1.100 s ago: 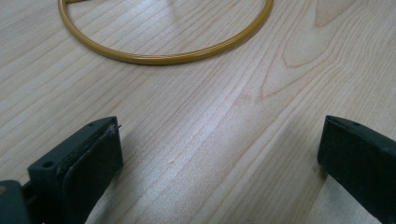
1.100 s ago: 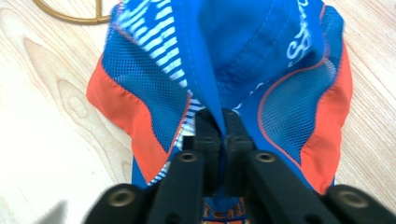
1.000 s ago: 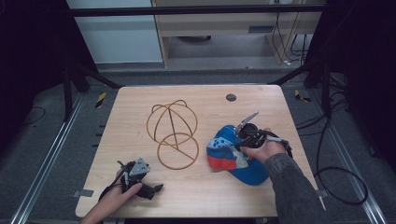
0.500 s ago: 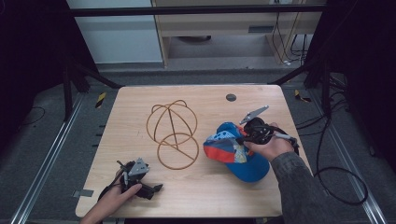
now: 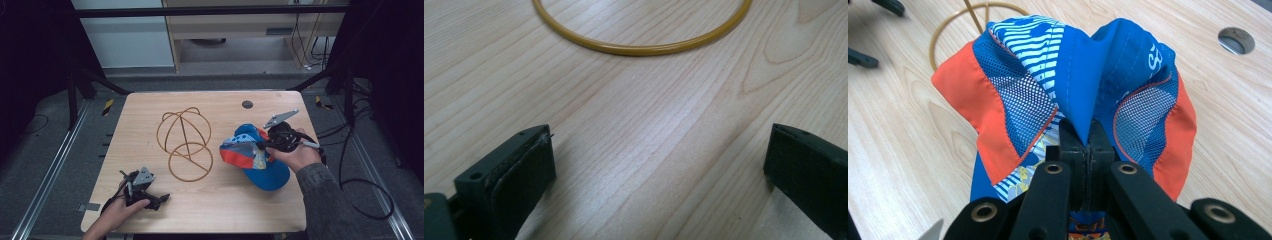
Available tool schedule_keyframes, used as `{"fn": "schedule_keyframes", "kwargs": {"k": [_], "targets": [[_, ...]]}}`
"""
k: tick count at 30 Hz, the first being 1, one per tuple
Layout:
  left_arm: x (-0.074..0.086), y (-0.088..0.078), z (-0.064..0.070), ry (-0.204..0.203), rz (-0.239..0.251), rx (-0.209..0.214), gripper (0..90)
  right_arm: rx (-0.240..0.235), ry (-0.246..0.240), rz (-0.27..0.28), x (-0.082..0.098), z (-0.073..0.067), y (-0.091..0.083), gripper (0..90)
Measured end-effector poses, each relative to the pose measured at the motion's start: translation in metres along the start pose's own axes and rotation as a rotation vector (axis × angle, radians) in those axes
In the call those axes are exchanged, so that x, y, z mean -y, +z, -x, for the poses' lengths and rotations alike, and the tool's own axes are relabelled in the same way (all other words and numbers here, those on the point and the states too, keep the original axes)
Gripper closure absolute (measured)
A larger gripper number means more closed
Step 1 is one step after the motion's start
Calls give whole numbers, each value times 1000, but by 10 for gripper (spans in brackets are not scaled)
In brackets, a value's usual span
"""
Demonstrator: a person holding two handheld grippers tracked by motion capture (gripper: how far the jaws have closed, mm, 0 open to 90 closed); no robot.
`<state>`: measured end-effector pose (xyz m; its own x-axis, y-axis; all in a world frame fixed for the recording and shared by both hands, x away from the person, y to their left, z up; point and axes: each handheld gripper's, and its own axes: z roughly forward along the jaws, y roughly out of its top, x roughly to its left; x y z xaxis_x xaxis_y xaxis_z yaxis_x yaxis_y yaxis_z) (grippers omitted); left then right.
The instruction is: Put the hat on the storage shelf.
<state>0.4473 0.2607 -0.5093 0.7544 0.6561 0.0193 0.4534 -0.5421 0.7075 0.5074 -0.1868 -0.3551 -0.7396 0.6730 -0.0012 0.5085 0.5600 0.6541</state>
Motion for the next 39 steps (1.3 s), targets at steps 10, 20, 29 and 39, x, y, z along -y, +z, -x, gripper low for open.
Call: {"fn": "schedule_keyframes", "kwargs": {"k": [10, 20, 29, 39], "targets": [[1, -1, -2, -4, 0, -2, 0, 10, 12, 32, 7, 0, -4, 897], [1, -1, -1, -7, 0, -6, 0, 22, 28, 40, 11, 4, -7, 897], [1, -1, -1, -10, 2, -10, 0, 26, 17, 77, 4, 2, -22, 897], [1, -1, -1, -12, 1, -11, 0, 35, 7, 84, -9, 3, -37, 897]]}}
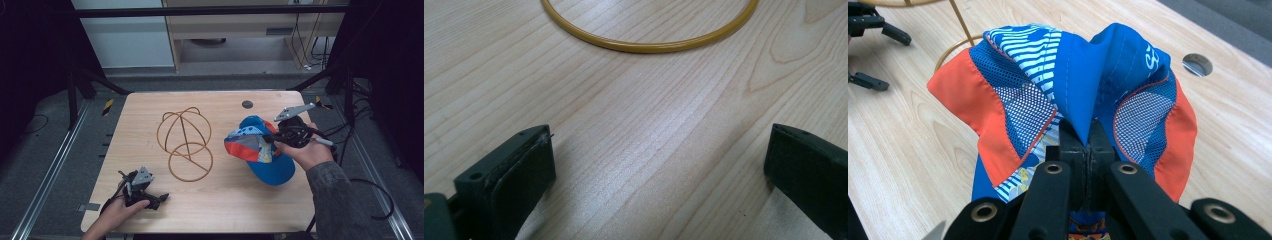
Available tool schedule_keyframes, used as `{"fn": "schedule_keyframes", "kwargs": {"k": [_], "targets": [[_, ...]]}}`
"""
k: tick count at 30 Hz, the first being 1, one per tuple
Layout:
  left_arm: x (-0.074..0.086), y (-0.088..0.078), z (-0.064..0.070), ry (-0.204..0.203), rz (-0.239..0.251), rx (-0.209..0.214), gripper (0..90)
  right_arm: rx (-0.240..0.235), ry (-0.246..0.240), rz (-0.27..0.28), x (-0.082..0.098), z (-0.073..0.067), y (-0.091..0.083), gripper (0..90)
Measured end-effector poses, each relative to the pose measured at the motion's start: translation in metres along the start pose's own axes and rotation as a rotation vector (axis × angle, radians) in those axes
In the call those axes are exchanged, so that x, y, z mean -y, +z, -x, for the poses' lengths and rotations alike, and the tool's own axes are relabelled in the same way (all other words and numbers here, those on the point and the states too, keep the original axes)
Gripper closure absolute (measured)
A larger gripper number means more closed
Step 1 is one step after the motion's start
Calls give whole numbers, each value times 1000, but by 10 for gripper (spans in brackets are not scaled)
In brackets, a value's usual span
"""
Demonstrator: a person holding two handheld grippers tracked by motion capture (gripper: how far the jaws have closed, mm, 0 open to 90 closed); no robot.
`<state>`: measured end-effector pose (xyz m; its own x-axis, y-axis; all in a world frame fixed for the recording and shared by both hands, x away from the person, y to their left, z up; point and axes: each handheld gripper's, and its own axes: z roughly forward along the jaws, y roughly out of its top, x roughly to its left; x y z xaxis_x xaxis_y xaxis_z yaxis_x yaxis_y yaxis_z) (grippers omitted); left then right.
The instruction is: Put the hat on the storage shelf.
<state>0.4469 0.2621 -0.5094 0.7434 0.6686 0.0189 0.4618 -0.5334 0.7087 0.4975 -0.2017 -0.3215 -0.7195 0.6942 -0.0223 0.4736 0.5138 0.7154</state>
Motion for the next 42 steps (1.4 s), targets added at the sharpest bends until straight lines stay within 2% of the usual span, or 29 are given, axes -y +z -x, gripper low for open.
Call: {"fn": "schedule_keyframes", "kwargs": {"k": [5, 13, 15, 22, 32, 42], "targets": [[0, 0, 0, 0, -1, 1, 0, 7, -28, 19, -14, -3, -10, 897], [0, 0, 0, -4, 2, -2, 0, 22, -28, 47, -27, 0, -20, 897], [0, 0, 0, -1, 2, -2, 0, 22, -29, 67, -33, 0, -25, 897], [0, 0, 0, -1, 2, -2, 0, 24, -28, 72, -42, 2, -27, 897], [0, 0, 0, -2, 2, -2, 0, 28, -27, 71, -45, 1, -27, 897], [-1, 1, 0, -4, 3, -5, 0, 21, -42, 114, -59, -6, -33, 897]]}}
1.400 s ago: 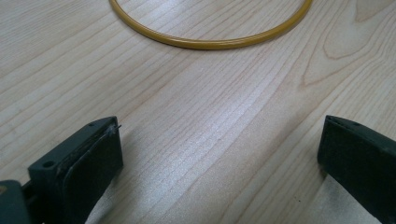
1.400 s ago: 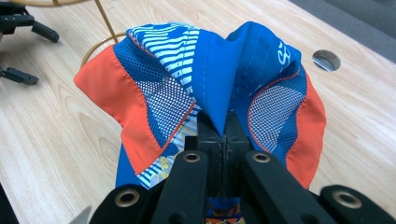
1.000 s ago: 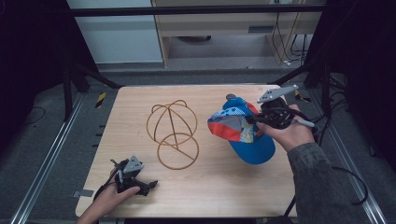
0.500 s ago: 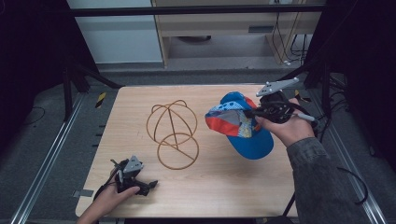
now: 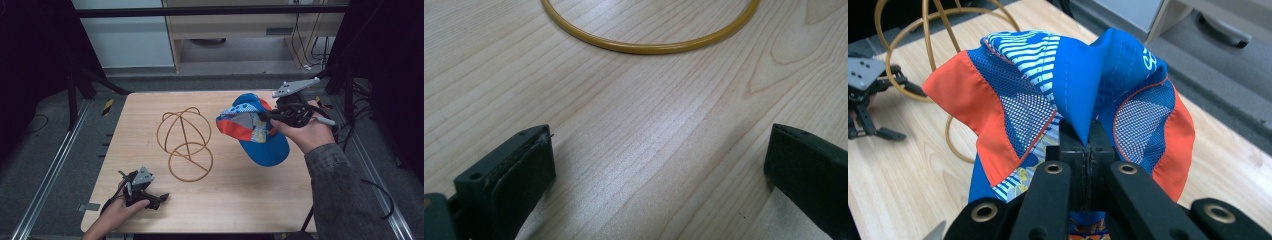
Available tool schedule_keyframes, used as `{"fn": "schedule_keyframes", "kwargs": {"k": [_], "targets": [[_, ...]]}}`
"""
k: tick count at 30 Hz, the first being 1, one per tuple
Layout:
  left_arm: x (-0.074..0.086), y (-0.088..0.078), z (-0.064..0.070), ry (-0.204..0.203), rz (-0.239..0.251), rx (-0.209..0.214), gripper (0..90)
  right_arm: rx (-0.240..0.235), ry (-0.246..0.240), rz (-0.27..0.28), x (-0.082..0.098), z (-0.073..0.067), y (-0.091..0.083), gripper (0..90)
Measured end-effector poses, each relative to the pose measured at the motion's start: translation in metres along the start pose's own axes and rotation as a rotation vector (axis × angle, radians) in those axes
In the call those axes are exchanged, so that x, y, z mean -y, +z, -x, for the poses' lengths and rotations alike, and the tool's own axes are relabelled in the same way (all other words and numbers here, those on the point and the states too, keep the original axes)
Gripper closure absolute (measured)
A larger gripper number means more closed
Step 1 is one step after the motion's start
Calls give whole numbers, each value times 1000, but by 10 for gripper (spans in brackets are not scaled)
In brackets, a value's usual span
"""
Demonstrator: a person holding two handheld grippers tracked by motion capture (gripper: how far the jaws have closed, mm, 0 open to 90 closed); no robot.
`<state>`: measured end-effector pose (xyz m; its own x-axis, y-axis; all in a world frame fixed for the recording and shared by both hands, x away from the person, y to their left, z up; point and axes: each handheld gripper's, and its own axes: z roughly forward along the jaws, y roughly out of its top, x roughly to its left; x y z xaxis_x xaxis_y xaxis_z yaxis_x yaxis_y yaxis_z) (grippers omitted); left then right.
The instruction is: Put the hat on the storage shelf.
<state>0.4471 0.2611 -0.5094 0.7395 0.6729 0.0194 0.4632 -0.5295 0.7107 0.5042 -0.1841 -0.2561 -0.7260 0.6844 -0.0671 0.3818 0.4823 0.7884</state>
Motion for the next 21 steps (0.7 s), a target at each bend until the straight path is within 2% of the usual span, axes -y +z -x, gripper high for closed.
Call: {"fn": "schedule_keyframes", "kwargs": {"k": [5, 12, 21], "targets": [[0, 0, 0, 0, -1, -2, 0, 2, -7, 40, -16, -4, -6, 897], [0, 0, 0, 1, -3, -1, 0, -6, -47, 84, -44, -17, -11, 897], [0, 0, 0, 1, -4, -1, 0, -44, -78, 107, -66, -35, -3, 897]]}}
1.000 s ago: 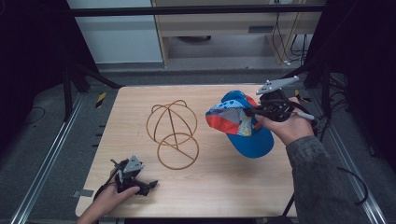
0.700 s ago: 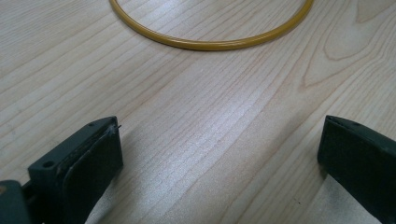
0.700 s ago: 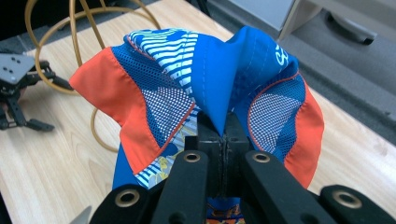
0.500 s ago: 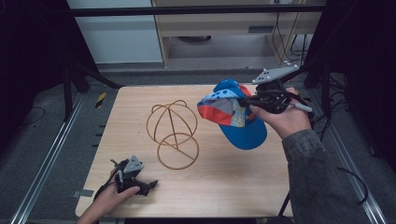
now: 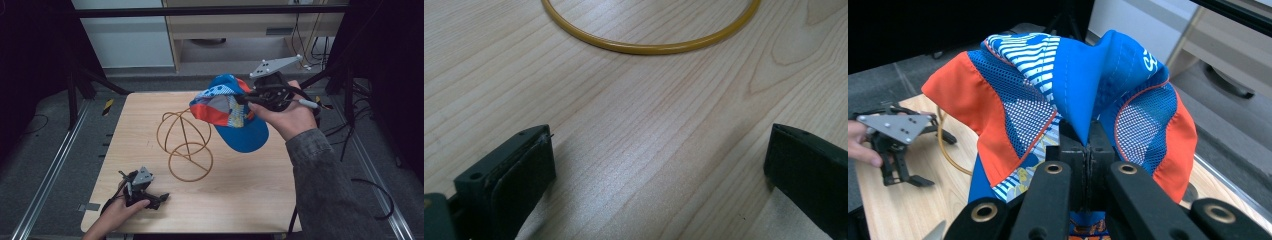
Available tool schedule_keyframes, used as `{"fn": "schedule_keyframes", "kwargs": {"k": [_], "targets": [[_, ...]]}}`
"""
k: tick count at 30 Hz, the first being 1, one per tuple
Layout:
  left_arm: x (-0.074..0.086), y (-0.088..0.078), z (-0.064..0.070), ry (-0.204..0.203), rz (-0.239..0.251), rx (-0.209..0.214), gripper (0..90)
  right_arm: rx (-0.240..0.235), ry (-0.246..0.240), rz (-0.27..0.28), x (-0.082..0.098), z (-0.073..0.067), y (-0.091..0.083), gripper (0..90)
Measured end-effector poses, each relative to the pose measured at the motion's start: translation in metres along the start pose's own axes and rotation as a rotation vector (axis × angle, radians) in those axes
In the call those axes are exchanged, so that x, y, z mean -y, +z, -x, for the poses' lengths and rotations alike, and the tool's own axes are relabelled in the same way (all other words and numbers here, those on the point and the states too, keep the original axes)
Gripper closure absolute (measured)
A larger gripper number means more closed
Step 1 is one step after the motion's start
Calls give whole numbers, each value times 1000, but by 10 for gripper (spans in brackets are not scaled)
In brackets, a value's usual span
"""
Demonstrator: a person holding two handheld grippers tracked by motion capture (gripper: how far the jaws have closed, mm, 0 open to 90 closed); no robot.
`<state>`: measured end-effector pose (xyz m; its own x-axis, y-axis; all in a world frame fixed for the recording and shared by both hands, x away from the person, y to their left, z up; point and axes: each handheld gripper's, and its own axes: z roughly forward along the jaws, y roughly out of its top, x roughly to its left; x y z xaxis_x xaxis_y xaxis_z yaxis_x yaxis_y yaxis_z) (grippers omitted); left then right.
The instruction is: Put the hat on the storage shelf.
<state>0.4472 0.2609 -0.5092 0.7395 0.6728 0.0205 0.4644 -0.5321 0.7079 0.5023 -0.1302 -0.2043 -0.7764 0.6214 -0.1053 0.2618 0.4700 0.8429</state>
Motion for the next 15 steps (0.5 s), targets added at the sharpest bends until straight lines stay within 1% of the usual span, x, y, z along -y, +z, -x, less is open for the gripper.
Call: {"fn": "schedule_keyframes", "kwargs": {"k": [4, 5, 9, 10, 12, 13, 15], "targets": [[0, 0, 0, 0, 0, -2, 0, -31, -26, 4, -11, -11, 10, 897], [0, 0, 0, -1, -1, -2, 0, -39, -45, 2, -18, -17, 14, 897], [0, 0, 0, -1, 0, -1, 0, -49, -59, -3, -26, -23, 19, 897], [0, 0, 0, -1, 0, -1, 0, -54, -73, -3, -33, -27, 23, 897], [0, 0, 0, -3, 1, -2, 0, -55, -79, -4, -35, -28, 24, 897], [0, 0, 0, -2, 1, -2, 0, -66, -89, -3, -42, -31, 28, 897], [0, 0, 0, -2, 1, -1, 0, -69, -90, -2, -45, -32, 29, 897]]}}
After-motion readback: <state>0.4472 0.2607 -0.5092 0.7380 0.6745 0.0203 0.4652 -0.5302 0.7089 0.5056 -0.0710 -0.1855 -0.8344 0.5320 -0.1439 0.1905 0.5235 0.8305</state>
